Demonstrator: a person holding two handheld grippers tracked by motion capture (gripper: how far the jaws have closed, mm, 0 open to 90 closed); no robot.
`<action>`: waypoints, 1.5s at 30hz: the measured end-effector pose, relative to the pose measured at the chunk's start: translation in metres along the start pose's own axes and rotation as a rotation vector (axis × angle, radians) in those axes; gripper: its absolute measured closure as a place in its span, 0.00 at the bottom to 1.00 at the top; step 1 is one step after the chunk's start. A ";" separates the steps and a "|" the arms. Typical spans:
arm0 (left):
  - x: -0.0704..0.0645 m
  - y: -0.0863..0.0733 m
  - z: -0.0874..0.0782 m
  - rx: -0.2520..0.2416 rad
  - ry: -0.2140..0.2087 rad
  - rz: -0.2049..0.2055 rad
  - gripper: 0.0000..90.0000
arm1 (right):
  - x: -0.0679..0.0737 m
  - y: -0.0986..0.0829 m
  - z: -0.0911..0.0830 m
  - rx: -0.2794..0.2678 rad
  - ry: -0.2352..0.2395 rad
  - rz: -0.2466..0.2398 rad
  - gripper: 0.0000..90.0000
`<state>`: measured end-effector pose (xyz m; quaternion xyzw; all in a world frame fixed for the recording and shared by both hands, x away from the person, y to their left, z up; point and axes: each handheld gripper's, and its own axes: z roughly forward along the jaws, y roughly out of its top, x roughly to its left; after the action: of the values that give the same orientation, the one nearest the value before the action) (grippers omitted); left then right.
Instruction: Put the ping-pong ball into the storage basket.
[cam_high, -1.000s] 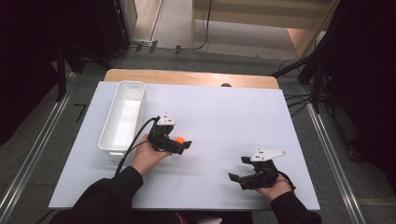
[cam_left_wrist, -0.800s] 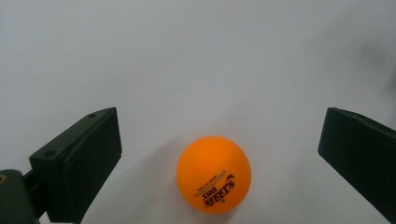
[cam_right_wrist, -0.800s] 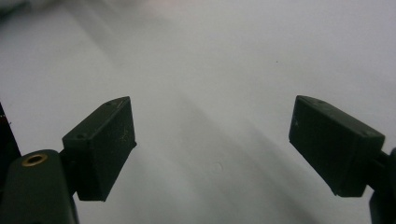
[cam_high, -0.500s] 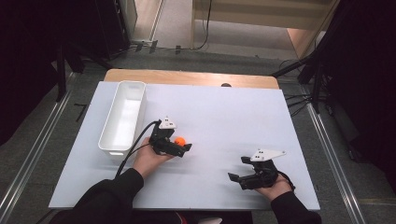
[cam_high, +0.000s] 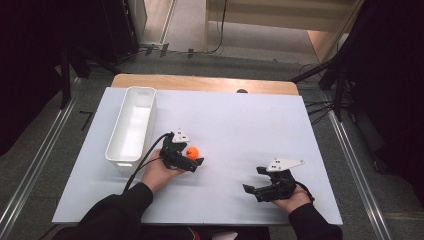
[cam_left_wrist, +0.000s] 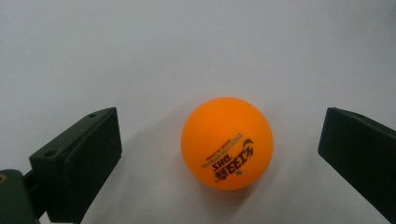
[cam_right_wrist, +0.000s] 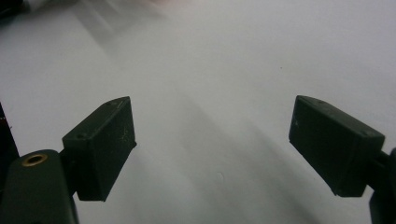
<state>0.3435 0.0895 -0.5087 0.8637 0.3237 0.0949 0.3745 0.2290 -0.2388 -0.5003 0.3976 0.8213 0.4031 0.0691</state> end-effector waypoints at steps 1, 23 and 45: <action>0.000 -0.001 0.001 0.006 0.005 0.006 0.00 | 0.000 0.000 0.000 0.001 0.001 0.001 0.15; -0.009 -0.006 0.001 -0.004 0.081 0.061 0.27 | -0.001 -0.001 -0.002 -0.007 -0.015 0.010 0.15; -0.009 -0.007 -0.003 -0.019 0.064 0.072 0.57 | 0.000 -0.001 -0.003 -0.007 -0.012 0.009 0.15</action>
<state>0.3313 0.0891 -0.5110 0.8677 0.3036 0.1390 0.3683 0.2271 -0.2411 -0.4995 0.4036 0.8177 0.4039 0.0735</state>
